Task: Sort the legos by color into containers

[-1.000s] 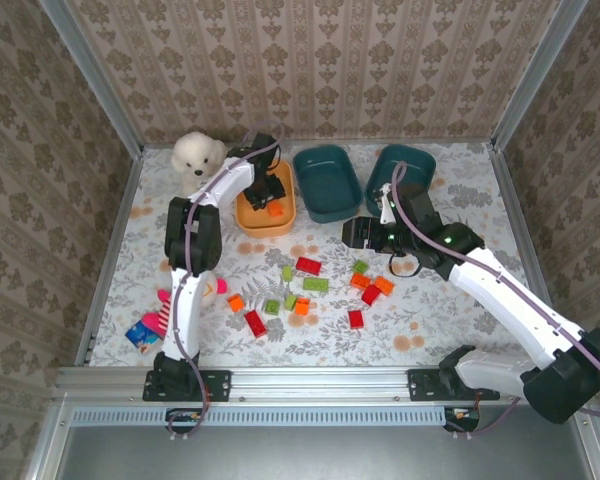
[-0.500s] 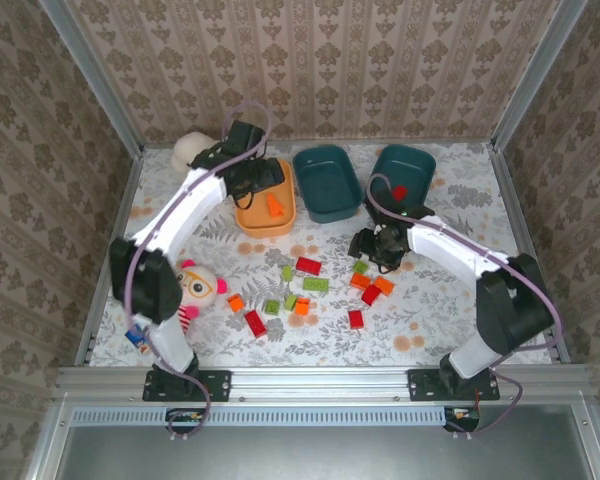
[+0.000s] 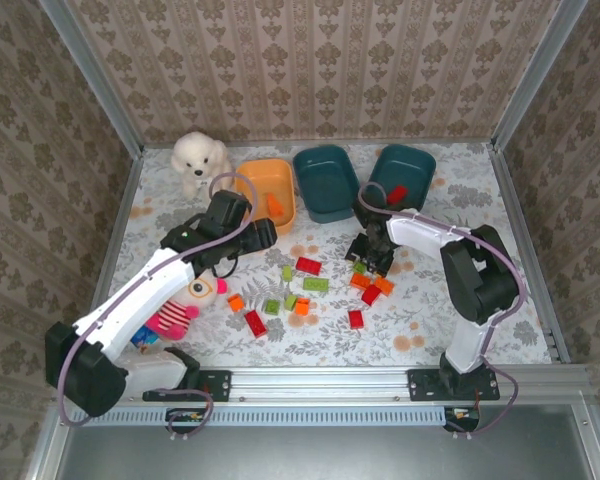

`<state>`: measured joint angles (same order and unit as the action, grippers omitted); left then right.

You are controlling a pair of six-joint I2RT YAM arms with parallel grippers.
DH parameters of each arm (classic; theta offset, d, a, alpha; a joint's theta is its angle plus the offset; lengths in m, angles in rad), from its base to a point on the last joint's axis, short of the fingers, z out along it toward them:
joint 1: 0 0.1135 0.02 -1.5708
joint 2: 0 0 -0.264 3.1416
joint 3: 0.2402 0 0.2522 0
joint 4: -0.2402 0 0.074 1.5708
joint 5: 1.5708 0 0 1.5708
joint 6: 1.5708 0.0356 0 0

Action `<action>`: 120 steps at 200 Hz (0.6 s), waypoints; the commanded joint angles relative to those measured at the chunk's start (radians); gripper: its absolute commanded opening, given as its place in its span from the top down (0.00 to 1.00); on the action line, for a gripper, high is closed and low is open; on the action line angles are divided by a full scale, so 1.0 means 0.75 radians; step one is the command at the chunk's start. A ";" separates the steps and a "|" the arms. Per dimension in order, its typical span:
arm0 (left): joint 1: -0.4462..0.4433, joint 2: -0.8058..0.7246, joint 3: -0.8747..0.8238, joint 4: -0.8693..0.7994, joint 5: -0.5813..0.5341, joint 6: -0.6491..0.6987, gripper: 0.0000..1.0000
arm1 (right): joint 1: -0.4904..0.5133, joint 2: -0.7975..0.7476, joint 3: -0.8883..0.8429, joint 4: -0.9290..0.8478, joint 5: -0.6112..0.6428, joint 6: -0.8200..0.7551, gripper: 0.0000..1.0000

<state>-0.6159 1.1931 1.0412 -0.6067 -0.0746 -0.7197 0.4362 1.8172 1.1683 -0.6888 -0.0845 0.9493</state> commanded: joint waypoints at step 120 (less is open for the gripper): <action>-0.053 -0.293 -0.139 -0.119 -0.092 -0.116 0.19 | 0.095 -0.021 0.406 -0.071 0.245 -0.149 0.73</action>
<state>-0.6430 1.0359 0.9730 -0.6559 -0.1131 -0.7658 0.4988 1.8565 1.3396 -0.7094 -0.0006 0.9382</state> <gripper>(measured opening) 0.808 0.323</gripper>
